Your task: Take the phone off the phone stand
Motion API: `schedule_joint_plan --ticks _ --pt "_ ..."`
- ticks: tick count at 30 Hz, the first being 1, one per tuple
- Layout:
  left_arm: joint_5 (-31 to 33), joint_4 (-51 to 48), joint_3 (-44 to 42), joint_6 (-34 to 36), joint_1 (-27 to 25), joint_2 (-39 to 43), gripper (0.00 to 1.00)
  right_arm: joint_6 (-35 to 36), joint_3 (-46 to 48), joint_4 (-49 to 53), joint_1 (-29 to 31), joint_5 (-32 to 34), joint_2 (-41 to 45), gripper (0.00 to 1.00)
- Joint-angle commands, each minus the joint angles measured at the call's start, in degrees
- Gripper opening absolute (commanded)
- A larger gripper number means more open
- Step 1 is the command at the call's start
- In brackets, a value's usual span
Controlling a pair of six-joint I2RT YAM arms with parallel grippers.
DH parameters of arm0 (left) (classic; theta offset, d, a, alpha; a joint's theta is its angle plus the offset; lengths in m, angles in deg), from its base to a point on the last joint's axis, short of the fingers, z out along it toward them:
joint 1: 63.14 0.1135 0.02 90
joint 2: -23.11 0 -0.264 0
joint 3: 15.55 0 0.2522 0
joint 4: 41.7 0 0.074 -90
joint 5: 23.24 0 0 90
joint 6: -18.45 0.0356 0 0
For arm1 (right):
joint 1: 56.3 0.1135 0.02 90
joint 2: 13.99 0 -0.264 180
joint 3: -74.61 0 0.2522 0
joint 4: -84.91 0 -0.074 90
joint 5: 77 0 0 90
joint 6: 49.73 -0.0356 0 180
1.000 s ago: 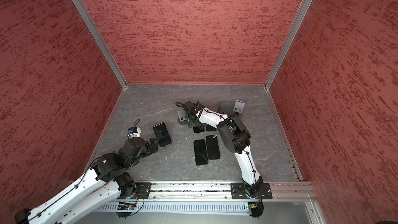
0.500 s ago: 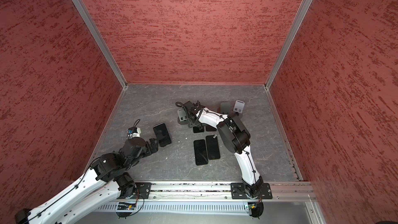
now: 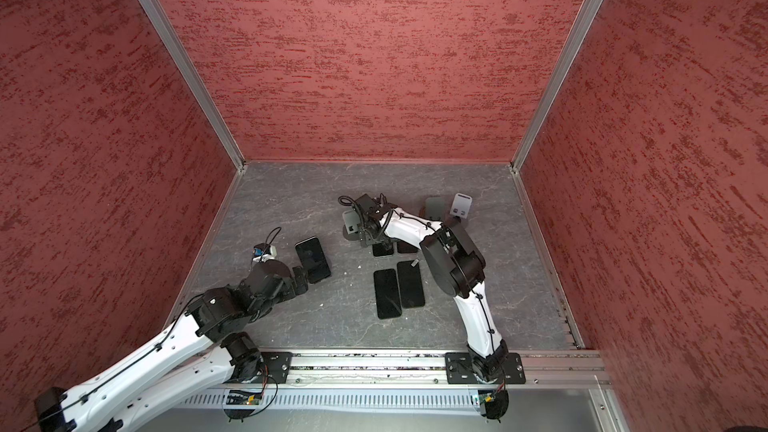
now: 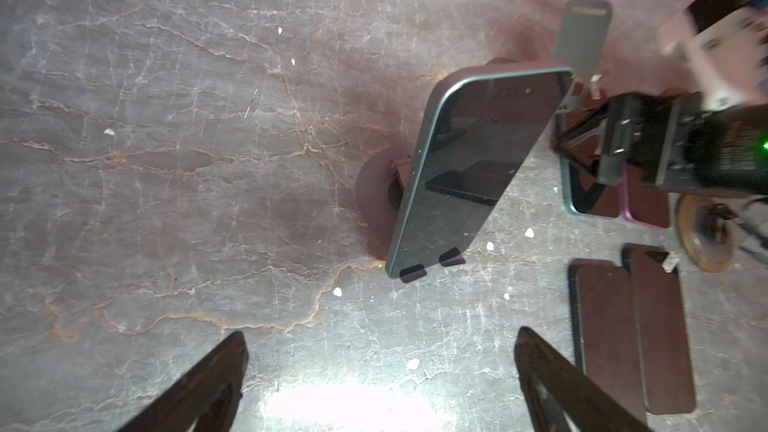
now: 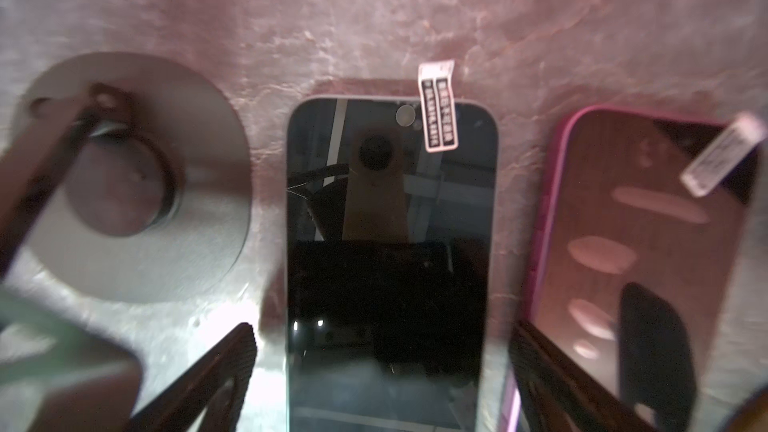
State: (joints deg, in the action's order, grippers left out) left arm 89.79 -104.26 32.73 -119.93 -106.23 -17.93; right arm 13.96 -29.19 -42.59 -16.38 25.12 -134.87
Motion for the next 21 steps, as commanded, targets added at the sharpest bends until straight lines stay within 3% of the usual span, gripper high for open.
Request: schedule_joint_plan --ticks 1,11,21 --pt "1.7 -1.3 2.5 -0.8 -0.7 -2.2 1.0 1.2 0.3 -1.9 -0.1 2.6 5.7 0.99" --pt "3.2 -0.3 4.6 -1.6 -2.4 -5.6 1.0 2.2 4.8 -2.0 -0.3 6.9 11.6 0.99" --pt "4.3 0.4 6.1 -2.9 -3.7 -9.4 1.0 2.9 12.9 -5.8 -1.0 6.4 18.3 0.99"
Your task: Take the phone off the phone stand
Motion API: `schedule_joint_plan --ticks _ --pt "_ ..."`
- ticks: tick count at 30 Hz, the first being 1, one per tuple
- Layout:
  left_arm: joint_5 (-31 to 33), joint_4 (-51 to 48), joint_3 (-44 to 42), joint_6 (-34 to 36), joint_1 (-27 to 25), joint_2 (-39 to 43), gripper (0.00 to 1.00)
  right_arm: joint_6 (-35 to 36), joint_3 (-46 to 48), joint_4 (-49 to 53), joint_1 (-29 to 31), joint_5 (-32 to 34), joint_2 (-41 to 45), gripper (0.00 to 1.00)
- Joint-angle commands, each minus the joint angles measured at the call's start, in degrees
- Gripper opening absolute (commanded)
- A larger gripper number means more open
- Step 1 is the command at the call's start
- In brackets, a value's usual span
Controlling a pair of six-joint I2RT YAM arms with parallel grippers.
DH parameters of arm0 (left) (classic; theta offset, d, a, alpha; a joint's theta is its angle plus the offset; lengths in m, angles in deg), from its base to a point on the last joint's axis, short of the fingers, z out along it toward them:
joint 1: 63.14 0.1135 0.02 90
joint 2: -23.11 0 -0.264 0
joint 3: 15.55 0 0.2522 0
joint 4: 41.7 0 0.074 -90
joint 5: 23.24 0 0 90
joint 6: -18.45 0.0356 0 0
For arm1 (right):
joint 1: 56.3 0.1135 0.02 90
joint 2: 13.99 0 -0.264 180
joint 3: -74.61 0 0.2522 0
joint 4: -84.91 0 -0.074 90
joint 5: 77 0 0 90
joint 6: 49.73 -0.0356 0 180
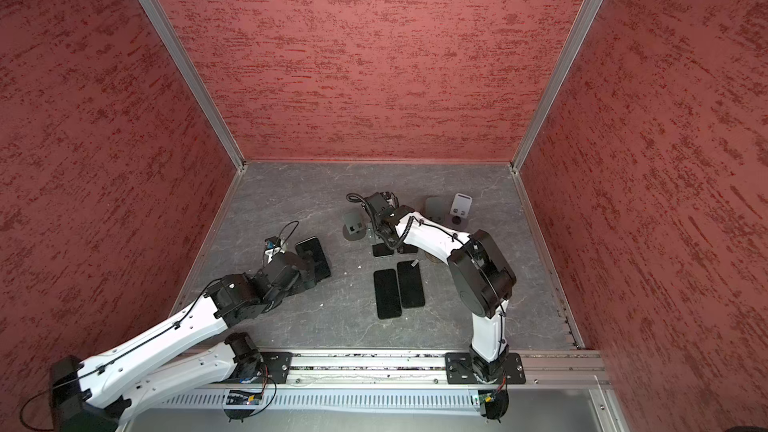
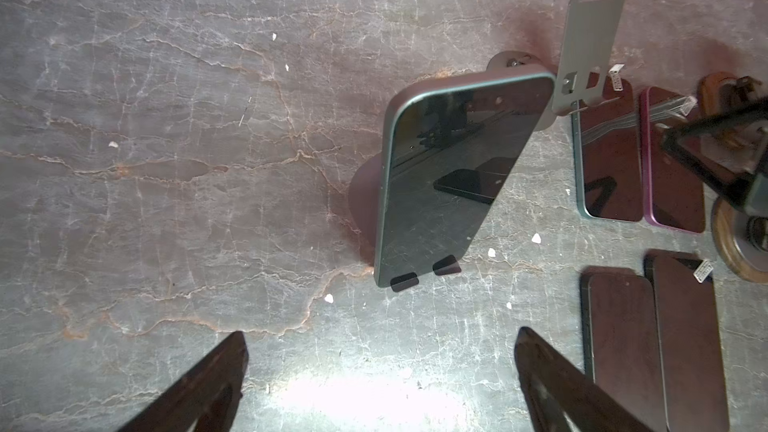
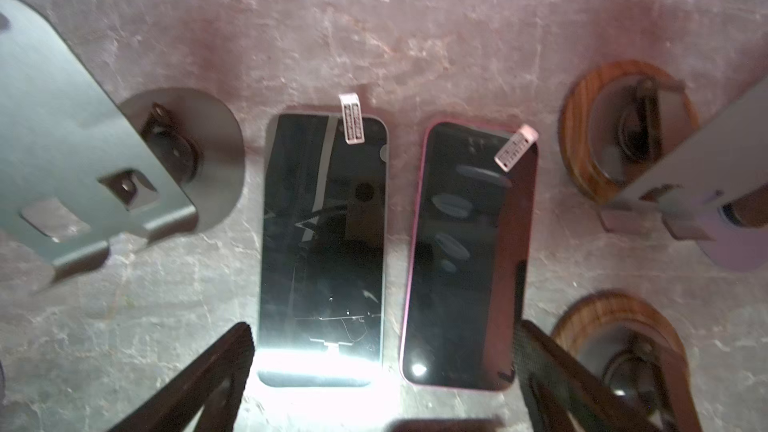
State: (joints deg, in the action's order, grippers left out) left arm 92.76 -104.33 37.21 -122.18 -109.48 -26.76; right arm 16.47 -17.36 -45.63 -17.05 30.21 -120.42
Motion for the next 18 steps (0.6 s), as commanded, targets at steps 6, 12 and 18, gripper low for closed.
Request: schedule_joint_plan --ticks 6,12,18 --pt "2.4 0.7 2.6 -1.9 -0.9 -2.5 1.0 1.9 6.3 -6.7 -0.4 -0.6 9.1 0.99" --pt "3.2 1.1 4.0 -3.1 -1.4 -5.8 1.0 3.0 10.9 -10.0 -0.5 -1.8 14.2 0.99" --pt "3.6 0.7 7.0 -2.8 -2.3 -10.5 1.0 4.0 13.7 -11.2 -0.6 -2.1 17.1 0.99"
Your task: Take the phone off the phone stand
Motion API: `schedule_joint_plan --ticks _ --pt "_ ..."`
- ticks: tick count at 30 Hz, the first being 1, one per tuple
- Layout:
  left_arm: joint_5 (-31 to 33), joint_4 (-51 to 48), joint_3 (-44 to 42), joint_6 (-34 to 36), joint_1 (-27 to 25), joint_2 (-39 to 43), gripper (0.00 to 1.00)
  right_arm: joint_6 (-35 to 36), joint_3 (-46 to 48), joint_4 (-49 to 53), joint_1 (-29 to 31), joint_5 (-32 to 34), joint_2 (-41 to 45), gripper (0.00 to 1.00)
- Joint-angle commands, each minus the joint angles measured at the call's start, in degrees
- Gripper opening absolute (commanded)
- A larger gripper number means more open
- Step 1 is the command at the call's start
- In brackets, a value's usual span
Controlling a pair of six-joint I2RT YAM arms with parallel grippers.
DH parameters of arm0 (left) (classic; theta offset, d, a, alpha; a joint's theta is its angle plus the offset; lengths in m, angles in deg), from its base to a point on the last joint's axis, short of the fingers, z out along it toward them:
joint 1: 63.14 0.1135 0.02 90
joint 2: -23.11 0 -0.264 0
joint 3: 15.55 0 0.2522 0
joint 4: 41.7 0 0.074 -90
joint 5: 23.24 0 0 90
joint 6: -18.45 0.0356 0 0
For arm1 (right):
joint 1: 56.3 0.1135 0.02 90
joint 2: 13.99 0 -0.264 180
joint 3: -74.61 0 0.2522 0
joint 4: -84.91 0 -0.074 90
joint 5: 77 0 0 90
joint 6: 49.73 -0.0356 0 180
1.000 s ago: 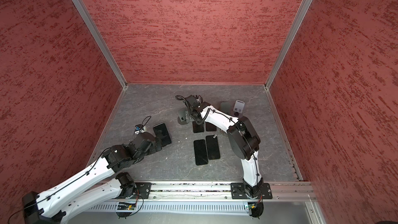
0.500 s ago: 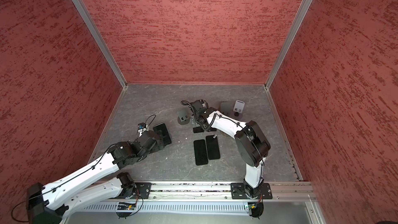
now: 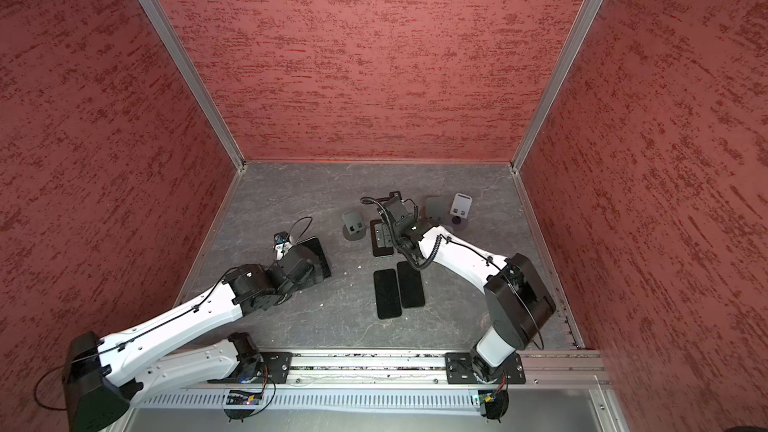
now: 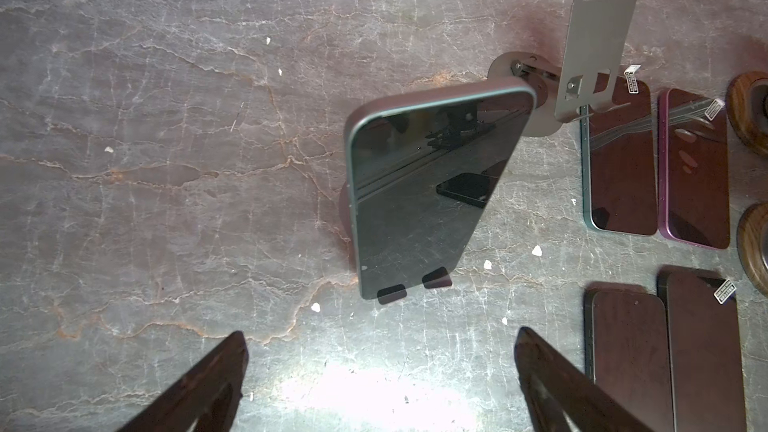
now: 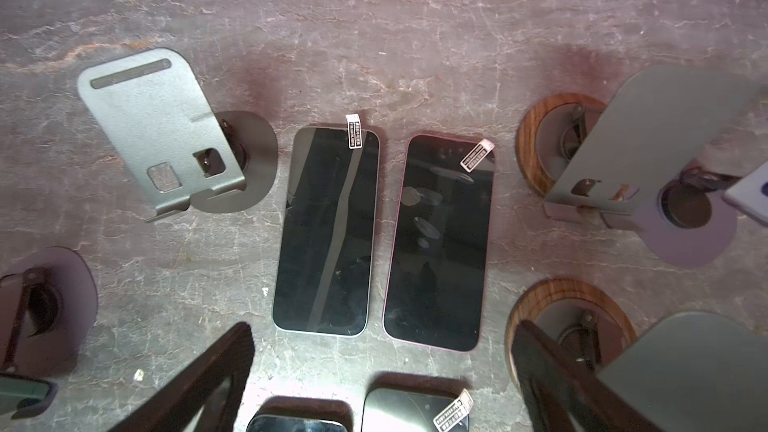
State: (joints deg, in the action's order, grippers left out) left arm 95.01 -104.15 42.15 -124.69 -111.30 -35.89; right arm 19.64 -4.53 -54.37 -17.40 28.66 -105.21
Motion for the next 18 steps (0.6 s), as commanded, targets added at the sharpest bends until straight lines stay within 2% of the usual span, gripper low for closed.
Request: schedule_joint_plan --ticks 1,9,18 --pt "1.5 0.2 2.6 -0.3 -0.6 -2.3 1.0 0.9 1.2 -2.6 -0.2 -0.5 2.2 0.99" --pt "3.2 -4.6 7.2 -4.1 -1.0 -10.4 1.0 1.2 4.3 -4.0 -1.1 -0.3 4.6 0.99" --pt "6.5 -2.3 7.5 -7.6 -1.2 -14.3 1.0 1.2 8.2 -5.6 -2.7 -0.8 7.7 0.99"
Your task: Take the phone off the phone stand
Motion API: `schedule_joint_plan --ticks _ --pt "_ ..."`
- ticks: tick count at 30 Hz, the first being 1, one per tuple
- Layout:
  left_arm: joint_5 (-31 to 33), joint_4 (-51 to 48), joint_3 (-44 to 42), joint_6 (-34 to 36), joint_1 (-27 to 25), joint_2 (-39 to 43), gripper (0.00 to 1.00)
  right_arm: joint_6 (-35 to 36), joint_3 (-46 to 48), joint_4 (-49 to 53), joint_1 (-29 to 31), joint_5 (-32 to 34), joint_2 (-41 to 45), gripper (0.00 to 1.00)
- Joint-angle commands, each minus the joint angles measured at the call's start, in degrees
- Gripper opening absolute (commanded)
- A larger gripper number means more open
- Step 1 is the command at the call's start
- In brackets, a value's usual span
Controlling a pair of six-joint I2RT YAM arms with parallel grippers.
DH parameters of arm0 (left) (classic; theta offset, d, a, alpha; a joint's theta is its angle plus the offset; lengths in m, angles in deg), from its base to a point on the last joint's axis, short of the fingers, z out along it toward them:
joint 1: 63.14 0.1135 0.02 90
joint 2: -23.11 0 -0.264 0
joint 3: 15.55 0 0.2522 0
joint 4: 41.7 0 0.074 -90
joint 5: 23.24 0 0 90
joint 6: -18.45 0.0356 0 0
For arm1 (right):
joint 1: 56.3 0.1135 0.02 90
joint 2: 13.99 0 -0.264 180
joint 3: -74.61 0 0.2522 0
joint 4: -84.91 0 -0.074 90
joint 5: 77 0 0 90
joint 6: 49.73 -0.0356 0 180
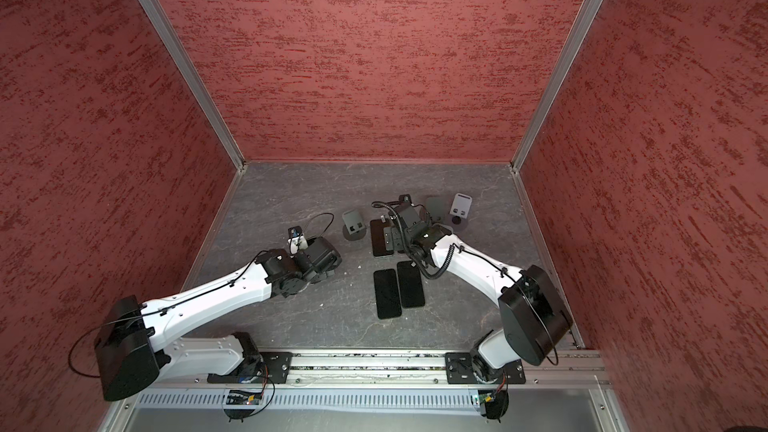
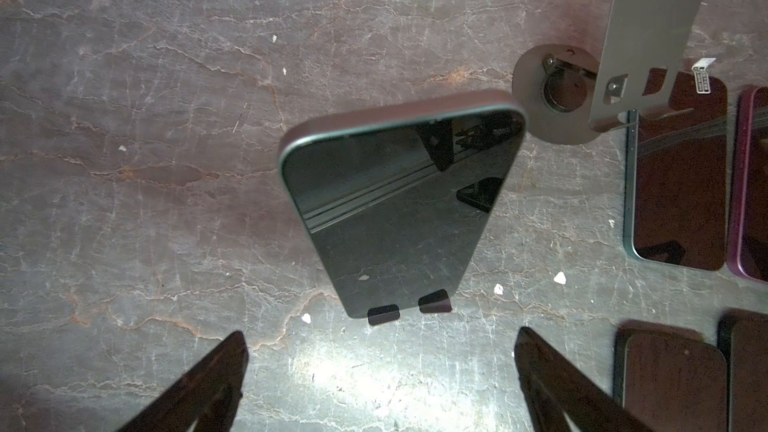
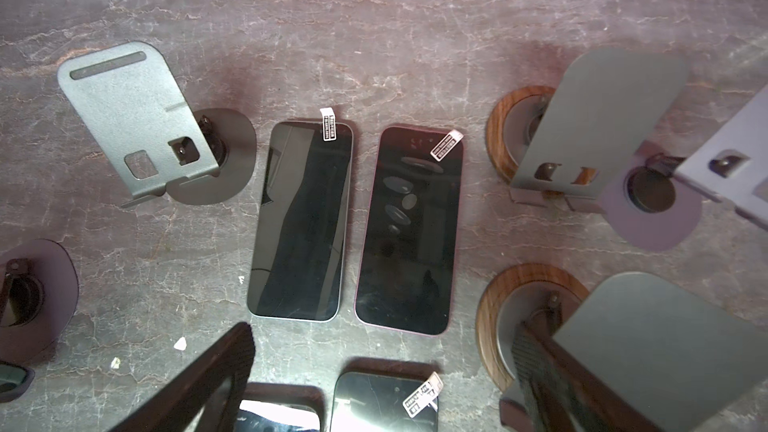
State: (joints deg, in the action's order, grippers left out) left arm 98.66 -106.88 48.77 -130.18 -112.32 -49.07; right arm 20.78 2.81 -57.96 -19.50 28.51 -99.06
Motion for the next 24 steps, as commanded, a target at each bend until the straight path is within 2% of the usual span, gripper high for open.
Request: schedule_joint_plan --ticks 1,9,15,24 --pt "3.4 0.6 1.0 -2.5 -0.2 -1.8 1.0 0.0 1.2 -2.1 -0.7 -0.7 1.5 0.99" --pt "4.4 2.4 1.8 -3.8 -0.2 -5.5 1.0 0.1 3.6 -2.9 -1.9 -1.1 4.1 0.99" --pt "4.2 6.2 0.4 -2.3 0.4 -5.3 1.0 0.1 5.0 -3.8 -2.8 -1.9 4.8 0.99" --pt "1.8 6.0 1.7 0.1 2.6 -9.0 1.0 0.1 5.6 -4.2 -3.6 -2.7 4.3 0.99"
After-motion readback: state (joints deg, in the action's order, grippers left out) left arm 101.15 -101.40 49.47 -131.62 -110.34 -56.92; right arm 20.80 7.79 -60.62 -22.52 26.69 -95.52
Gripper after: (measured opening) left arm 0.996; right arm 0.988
